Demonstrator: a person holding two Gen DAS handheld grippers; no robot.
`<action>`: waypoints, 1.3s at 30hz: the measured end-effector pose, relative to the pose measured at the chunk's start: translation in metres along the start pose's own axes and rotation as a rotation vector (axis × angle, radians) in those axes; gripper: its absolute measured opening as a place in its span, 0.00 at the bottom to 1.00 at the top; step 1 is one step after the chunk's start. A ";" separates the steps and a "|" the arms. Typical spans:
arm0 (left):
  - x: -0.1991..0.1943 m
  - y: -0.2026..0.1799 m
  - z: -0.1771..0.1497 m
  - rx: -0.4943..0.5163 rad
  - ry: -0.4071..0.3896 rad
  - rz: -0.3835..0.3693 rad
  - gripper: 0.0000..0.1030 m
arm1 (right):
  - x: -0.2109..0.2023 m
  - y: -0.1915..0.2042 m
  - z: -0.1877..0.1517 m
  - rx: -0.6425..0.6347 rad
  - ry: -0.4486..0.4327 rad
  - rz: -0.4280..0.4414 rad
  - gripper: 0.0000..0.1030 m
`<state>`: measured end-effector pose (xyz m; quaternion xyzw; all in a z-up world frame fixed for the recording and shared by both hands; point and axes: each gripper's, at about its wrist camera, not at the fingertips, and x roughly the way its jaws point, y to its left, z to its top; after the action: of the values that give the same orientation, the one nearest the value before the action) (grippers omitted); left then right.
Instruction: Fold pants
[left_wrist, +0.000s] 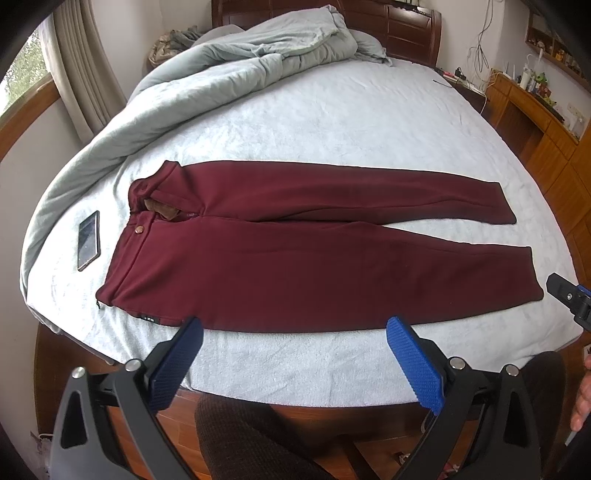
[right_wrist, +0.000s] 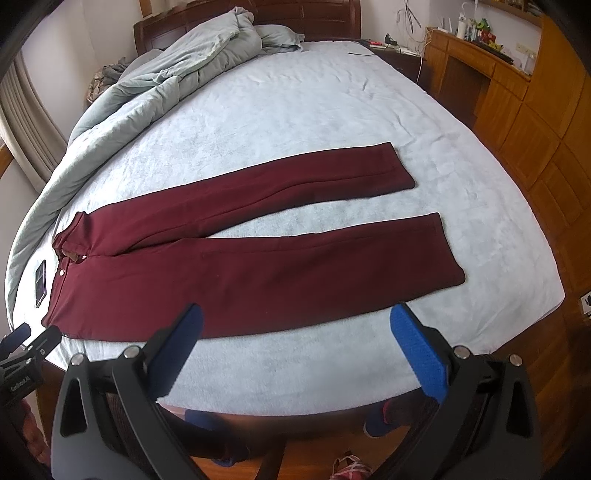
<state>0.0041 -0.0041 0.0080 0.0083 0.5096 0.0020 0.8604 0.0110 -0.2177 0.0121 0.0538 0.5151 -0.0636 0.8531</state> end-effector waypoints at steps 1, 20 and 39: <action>0.000 0.000 0.000 -0.001 0.000 0.002 0.96 | 0.000 0.000 0.000 -0.001 0.000 0.000 0.98; 0.002 0.000 0.003 -0.002 0.004 -0.002 0.96 | 0.002 0.003 0.004 -0.002 -0.004 0.001 0.98; 0.003 0.000 0.005 -0.002 0.007 -0.004 0.96 | 0.003 0.006 0.004 0.000 -0.001 0.003 0.98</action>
<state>0.0094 -0.0038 0.0080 0.0066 0.5125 0.0007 0.8586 0.0174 -0.2125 0.0113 0.0546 0.5148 -0.0622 0.8533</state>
